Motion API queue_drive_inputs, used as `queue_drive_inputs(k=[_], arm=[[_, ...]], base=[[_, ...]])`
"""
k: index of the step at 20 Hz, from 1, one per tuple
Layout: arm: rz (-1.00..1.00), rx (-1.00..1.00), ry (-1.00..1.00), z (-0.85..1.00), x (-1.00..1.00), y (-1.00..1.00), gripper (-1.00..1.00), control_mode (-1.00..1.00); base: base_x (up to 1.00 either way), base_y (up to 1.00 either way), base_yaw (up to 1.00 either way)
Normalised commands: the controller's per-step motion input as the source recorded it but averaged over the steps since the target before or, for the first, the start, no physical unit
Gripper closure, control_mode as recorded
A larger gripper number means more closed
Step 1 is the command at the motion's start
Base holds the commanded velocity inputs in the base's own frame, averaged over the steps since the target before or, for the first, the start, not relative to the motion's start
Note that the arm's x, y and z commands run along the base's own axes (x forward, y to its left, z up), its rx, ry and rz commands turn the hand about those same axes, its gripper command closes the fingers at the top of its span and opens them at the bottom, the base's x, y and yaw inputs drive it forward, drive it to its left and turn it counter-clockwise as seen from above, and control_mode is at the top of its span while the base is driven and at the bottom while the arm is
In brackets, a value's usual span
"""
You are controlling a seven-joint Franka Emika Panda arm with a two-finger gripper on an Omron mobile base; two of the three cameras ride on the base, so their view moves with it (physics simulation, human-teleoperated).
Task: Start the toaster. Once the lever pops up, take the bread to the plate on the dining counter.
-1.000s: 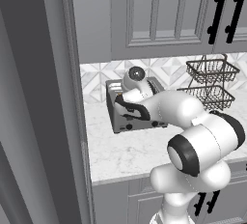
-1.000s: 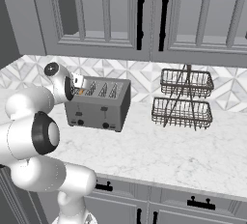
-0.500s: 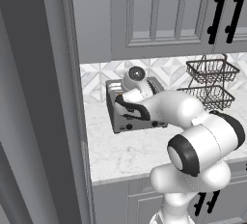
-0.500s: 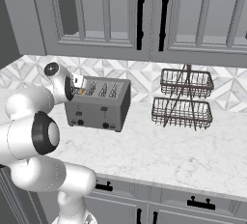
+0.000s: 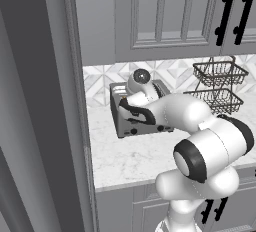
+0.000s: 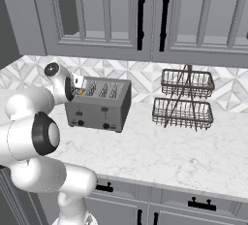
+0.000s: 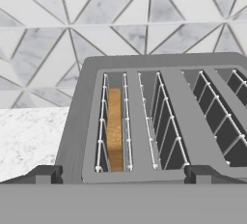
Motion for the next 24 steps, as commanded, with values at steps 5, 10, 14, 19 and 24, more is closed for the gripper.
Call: queue_drive_inputs(k=[5, 10, 14, 19, 24], arm=[[0.0, 0.0, 0.0, 0.0, 0.0, 0.0, -1.0, -1.0], [0.0, 0.0, 0.0, 0.0, 0.0, 0.0, -1.0, -1.0], [0.0, 0.0, 0.0, 0.0, 0.0, 0.0, -1.0, -1.0], [0.0, 0.0, 0.0, 0.0, 0.0, 0.0, -1.0, -1.0], [0.0, 0.0, 0.0, 0.0, 0.0, 0.0, -1.0, -1.0]], base=[[0.0, 0.0, 0.0], [0.0, 0.0, 0.0], [0.0, 0.0, 0.0], [0.0, 0.0, 0.0], [0.0, 0.0, 0.0]])
